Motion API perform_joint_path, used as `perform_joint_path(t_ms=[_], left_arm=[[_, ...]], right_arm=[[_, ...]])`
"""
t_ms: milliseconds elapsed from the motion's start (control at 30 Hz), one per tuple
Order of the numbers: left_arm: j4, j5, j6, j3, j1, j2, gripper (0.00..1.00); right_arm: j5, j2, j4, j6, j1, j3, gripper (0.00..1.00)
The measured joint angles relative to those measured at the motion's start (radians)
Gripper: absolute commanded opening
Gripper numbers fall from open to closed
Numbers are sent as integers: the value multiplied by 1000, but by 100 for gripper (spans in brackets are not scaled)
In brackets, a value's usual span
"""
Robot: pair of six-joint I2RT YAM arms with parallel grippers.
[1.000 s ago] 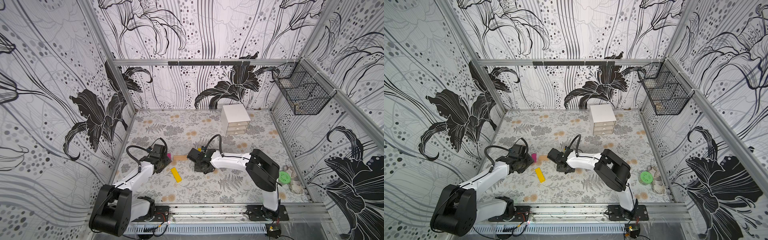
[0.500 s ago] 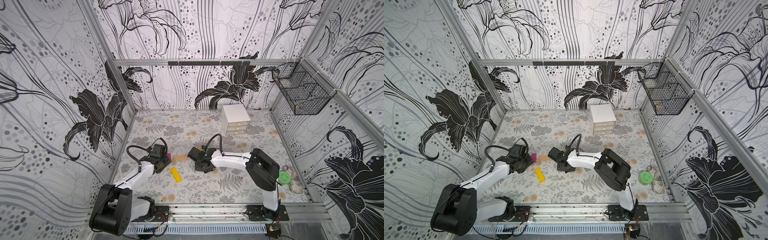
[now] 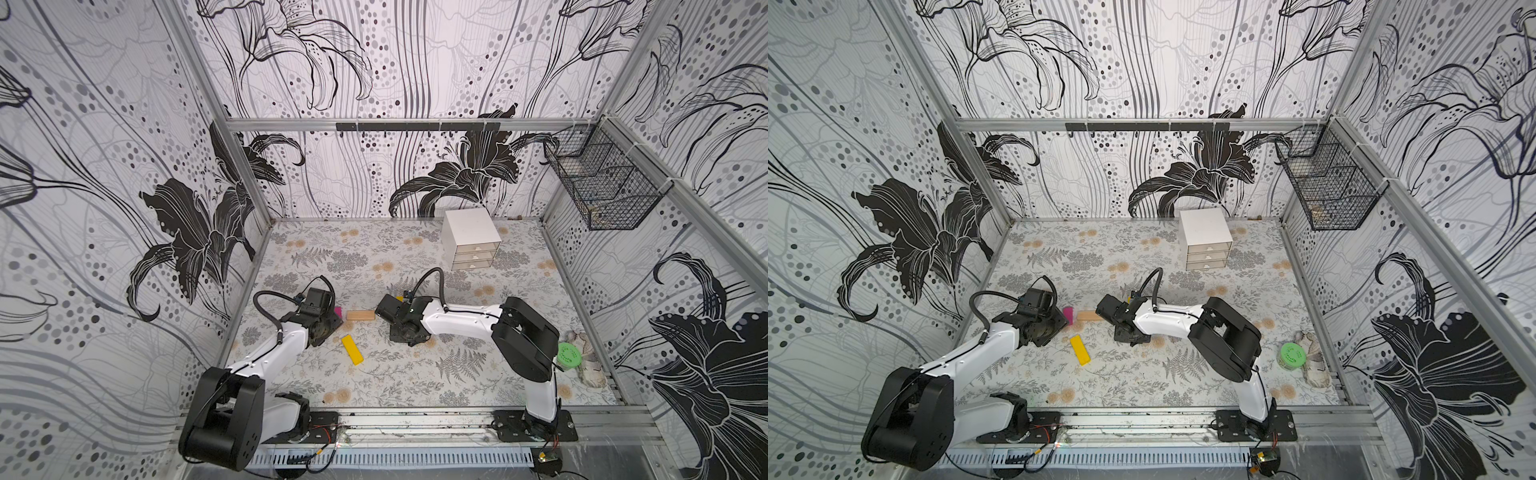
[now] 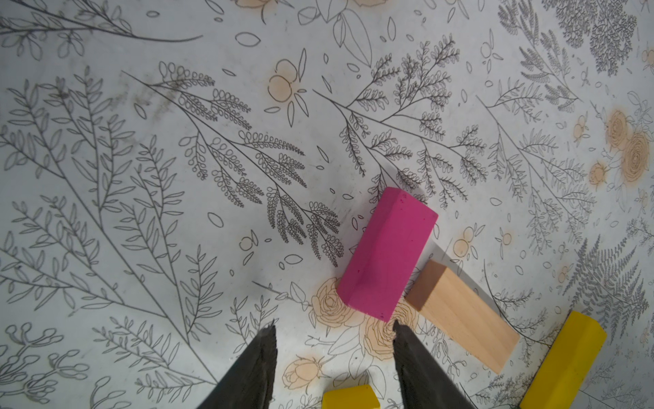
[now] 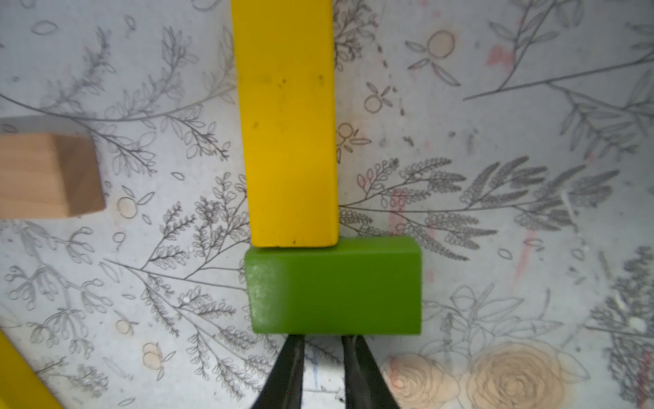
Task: Assemble the letter h with building blocks
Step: Assemble the building block at the center of the board.
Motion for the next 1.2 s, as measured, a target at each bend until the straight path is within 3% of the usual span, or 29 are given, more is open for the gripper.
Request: perform_joint_path(t_ms=[267, 467, 667, 1200], left_arm=[[0, 0, 0, 0, 0, 0, 56], [-1, 0, 0, 0, 0, -1, 56], [-8, -1, 1, 0, 0, -8, 56], [-8, 0, 3, 0, 0, 2, 56]], right_arm=[[3, -4, -52, -51, 24, 38, 24], [-4, 26, -93, -99, 74, 236, 23], [11, 147, -137, -116, 73, 403, 21], [30, 230, -230, -115, 42, 416, 21]])
